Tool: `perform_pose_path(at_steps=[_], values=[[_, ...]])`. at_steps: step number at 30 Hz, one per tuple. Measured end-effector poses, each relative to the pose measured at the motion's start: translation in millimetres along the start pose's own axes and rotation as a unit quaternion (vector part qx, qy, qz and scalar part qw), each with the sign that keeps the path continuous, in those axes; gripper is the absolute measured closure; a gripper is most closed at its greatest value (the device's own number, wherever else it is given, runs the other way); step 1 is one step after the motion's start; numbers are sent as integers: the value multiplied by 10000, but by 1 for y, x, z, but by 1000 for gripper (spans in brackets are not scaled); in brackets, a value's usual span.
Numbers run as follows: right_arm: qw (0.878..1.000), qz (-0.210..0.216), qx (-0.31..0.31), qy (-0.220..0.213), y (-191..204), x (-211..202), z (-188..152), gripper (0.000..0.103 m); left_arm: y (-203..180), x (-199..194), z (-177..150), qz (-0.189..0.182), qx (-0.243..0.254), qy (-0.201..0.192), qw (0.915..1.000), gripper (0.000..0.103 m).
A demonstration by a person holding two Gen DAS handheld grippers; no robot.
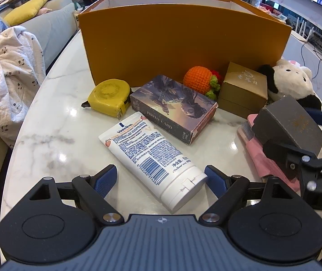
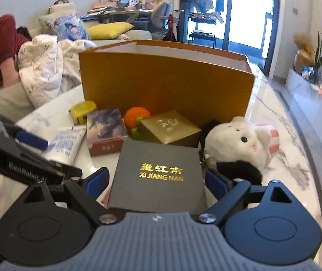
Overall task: Organize objects
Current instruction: 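Grasp the dark gray gift box with the right tool while the left tool hovers, then grasp the white Vaseline tube with the left tool and lift it upright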
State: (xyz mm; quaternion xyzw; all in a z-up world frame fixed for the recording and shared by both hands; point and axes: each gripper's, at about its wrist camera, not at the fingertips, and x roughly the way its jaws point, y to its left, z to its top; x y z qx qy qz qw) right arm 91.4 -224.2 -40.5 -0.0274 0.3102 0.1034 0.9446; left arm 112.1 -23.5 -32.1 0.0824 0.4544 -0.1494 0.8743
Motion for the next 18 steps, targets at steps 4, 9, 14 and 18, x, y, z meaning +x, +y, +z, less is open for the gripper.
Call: perform_pose_path(at_steps=[4, 9, 14, 18], values=[[9990, 170, 302, 265, -9, 4, 1, 26, 1, -2, 0, 84, -102, -24, 9999, 13], [9987, 190, 358, 324, -9, 5, 1, 26, 3, -4, 2, 216, -272, -98, 9993, 31], [9988, 180, 320, 324, -8, 7, 2, 26, 3, -3, 2, 224, -259, -133, 9993, 35], [9988, 177, 317, 324, -8, 7, 2, 27, 3, -6, 2, 200, -330, -155, 9991, 38]])
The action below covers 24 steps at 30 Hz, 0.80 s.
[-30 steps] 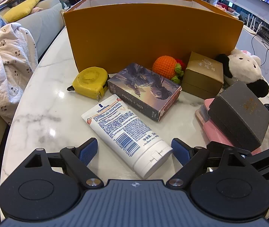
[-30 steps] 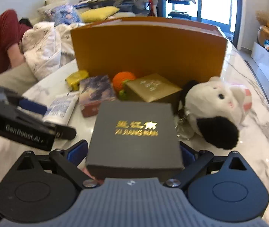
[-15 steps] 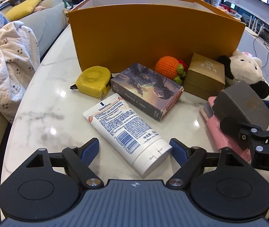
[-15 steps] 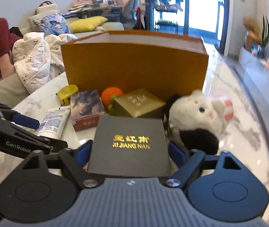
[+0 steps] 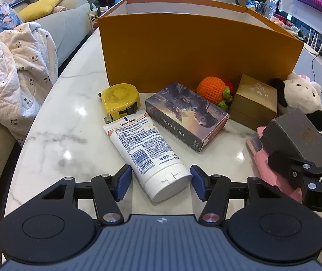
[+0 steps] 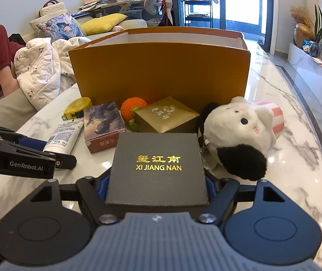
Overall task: Organize objects
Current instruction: 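Grasp the white Vaseline tube with the left tool and lift it upright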
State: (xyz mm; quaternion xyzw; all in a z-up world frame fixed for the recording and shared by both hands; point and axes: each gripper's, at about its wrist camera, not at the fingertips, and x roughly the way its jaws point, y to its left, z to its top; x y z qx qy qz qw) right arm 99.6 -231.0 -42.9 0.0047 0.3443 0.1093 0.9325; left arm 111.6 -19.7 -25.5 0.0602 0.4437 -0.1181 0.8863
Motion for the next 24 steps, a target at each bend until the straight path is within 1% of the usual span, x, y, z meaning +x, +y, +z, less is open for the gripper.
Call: perform_pose_path(at_steps=[6, 15, 20, 24], values=[[9998, 106, 65, -133, -2, -5, 2, 27, -2, -12, 0, 52, 57, -238, 9997, 40], [9998, 45, 80, -150, -4, -7, 2, 27, 3, -24, 5, -20, -47, -534, 9986, 41], [9999, 39, 72, -145, -4, -8, 2, 27, 2, -33, 7, 1, -29, -797, 9968, 43], [9999, 36, 73, -143, -4, -8, 2, 27, 0, -42, 10, 73, 28, -1101, 9939, 45]])
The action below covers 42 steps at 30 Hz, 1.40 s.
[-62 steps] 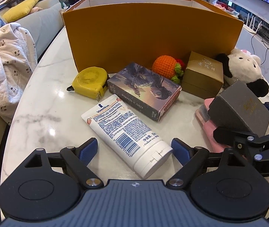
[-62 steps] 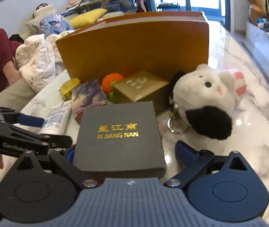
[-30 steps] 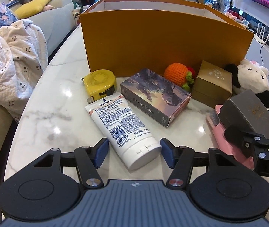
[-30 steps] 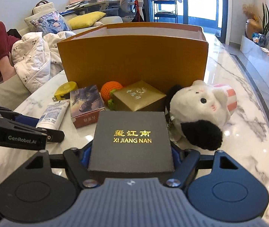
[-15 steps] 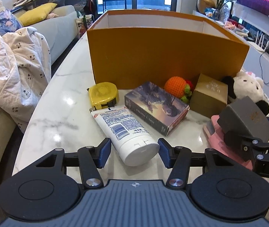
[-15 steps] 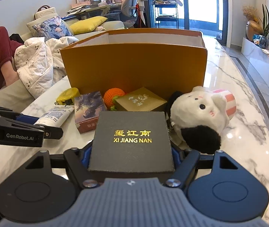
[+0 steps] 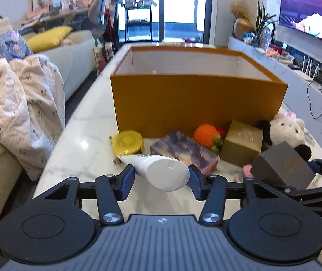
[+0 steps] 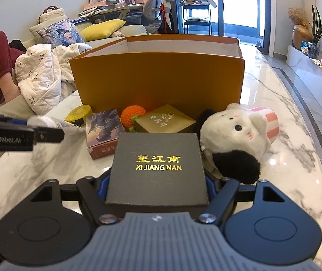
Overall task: Organize objects
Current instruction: 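Grasp the white Vaseline tube with the left tool and lift it upright, then carry the Vaseline tube with the left tool while the right tool carries the gray box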
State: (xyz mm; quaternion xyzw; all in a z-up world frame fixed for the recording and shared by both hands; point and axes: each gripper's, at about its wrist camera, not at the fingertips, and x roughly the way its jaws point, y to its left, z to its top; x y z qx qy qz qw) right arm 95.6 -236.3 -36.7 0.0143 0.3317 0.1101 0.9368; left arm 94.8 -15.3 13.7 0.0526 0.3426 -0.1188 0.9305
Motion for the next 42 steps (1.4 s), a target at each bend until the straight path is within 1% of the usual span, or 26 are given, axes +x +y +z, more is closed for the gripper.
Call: perform_pose_path(at_steps=[6, 8, 11, 15, 17, 18, 20, 22, 24, 26, 27, 28, 29, 30, 31, 32, 33, 36, 40, 42], values=[[10000, -5, -14, 18, 0, 0, 0, 27, 3, -7, 6, -46, -47, -278, 9996, 49], [10000, -6, -14, 30, 0, 0, 0, 27, 3, -7, 6, -31, -24, -241, 9997, 49], [10000, -14, -23, 45, 0, 0, 0, 27, 4, 3, 3, 7, -71, 150, 9999, 49], [10000, -3, -26, 71, 1, 1, 0, 27, 4, 7, -3, 21, -108, 375, 9992, 48], [10000, 3, -37, 77, 1, 2, 0, 27, 9, 16, -6, 11, -248, 653, 9976, 47], [10000, 10, -43, 77, 1, 1, 0, 27, 11, 22, -7, 14, -351, 839, 9959, 43], [10000, 19, -56, 78, 1, 1, 1, 27, 14, 30, -11, 26, -459, 1059, 9933, 38], [9999, 22, -49, 85, 1, 0, 0, 27, 14, 34, -15, 47, -449, 1085, 9931, 37], [10000, 36, -14, 91, 1, 0, 0, 27, 14, 43, -17, 87, -323, 1191, 9923, 36], [9999, 48, 3, 88, 0, -1, 0, 27, 9, 48, -18, 314, -85, 1094, 9935, 20], [10000, 50, 5, 85, 0, -1, 0, 27, 8, 49, -18, 363, -22, 1028, 9940, 19], [10000, 52, 4, 81, -1, -2, 0, 27, 8, 50, -19, 317, -35, 975, 9947, 19], [10000, 53, 3, 78, -1, -2, 0, 27, 10, 50, -20, 213, -121, 981, 9949, 23], [10000, 51, 3, 78, -1, -2, 0, 27, 12, 49, -20, 119, -214, 988, 9948, 29], [10000, 46, 7, 81, -1, -2, 0, 27, 11, 47, -19, 195, -159, 967, 9950, 46], [10000, 40, 17, 89, -2, -2, 0, 27, 12, 46, -18, 196, -161, 1019, 9945, 48], [9999, 39, 26, 99, -2, -2, -1, 27, 15, 45, -18, 139, -270, 1035, 9942, 49], [9999, 30, 52, 107, -2, -2, -1, 27, 18, 43, -18, 45, -428, 1016, 9939, 50], [9999, 55, 71, 60, -4, -4, 0, 27, 12, 33, -16, 153, -288, 817, 9961, 50], [9999, 65, 75, 61, -4, -4, 0, 27, 10, 29, -14, 146, -255, 749, 9968, 50]])
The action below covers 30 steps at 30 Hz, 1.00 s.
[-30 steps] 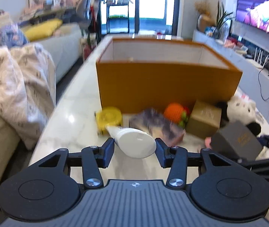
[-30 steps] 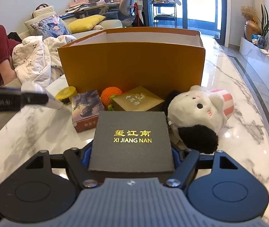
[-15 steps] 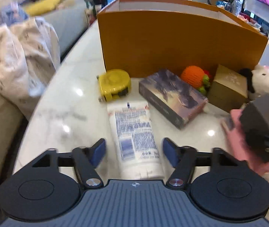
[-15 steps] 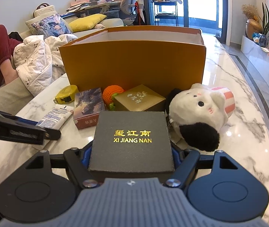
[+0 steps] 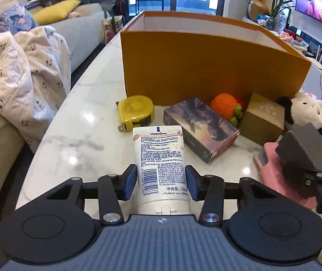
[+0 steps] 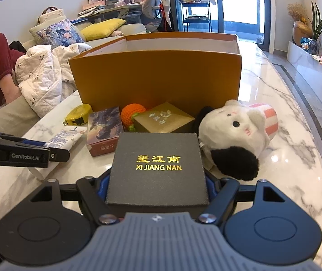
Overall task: Organize objects
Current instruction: 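Carry the Vaseline tube with the left tool while the right tool carries the gray box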
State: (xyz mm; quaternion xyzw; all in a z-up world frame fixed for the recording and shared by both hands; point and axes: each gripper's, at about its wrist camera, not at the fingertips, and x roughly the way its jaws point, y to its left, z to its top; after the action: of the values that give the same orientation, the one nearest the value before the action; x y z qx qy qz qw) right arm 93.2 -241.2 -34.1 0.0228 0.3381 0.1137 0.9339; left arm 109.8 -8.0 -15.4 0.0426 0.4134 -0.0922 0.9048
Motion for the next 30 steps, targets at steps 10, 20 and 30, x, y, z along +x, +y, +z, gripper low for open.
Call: perform_pose_path(at_steps=[10, 20, 30], values=[[9998, 1, 47, -199, -1, -20, 4, 27, -7, -38, 12, -126, 57, -728, 9973, 50], [9930, 91, 10, -1182, 3, -65, 56, 27, -14, -76, 70, -381, 54, -1661, 9854, 49], [9883, -119, 167, -1514, -25, -2, 163, 27, -31, -6, 169, -277, 118, -1674, 9854, 49]])
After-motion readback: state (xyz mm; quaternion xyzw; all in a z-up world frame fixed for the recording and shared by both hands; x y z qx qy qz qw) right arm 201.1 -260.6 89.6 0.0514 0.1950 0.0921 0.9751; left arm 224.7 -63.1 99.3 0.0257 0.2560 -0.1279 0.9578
